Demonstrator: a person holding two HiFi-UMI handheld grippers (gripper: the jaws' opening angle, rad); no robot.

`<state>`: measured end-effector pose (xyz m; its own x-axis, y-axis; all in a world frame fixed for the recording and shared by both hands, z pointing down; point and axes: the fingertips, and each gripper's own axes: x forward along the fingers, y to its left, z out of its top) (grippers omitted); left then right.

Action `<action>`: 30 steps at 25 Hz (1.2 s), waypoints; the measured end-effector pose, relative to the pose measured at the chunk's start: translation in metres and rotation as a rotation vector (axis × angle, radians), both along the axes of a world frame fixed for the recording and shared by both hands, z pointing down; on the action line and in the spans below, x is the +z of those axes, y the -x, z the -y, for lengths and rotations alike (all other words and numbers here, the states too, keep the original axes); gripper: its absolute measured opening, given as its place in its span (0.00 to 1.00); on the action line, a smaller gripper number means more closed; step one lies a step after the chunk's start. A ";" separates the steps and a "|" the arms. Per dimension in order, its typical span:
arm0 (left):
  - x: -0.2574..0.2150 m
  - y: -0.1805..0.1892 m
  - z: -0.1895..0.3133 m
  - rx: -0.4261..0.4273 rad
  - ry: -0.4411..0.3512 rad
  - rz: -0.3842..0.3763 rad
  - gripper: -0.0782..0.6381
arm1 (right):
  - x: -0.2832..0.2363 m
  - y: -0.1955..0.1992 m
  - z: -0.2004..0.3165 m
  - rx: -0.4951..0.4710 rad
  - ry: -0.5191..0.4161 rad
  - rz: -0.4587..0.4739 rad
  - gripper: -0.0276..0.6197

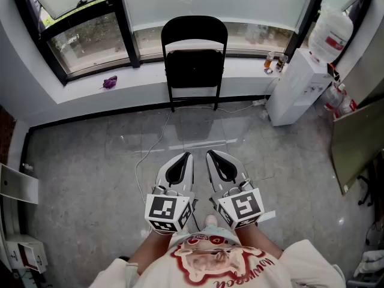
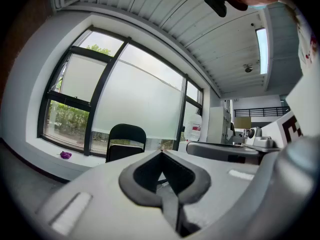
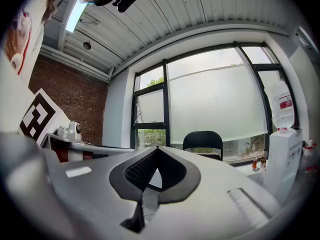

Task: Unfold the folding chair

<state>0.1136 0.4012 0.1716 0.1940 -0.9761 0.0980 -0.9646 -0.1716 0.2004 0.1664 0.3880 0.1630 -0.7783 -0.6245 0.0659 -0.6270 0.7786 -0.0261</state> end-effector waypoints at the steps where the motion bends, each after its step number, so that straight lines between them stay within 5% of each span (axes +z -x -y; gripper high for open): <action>1: 0.000 -0.001 0.000 0.000 -0.001 0.001 0.12 | -0.001 -0.001 0.000 -0.003 -0.006 0.001 0.08; 30: -0.002 0.020 -0.036 0.019 -0.010 0.009 0.12 | -0.004 0.027 -0.039 0.005 -0.033 -0.008 0.08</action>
<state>0.0931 0.4373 0.1698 0.2118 -0.9731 0.0905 -0.9629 -0.1920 0.1896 0.1399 0.4267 0.1585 -0.7746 -0.6303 0.0520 -0.6309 0.7758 0.0044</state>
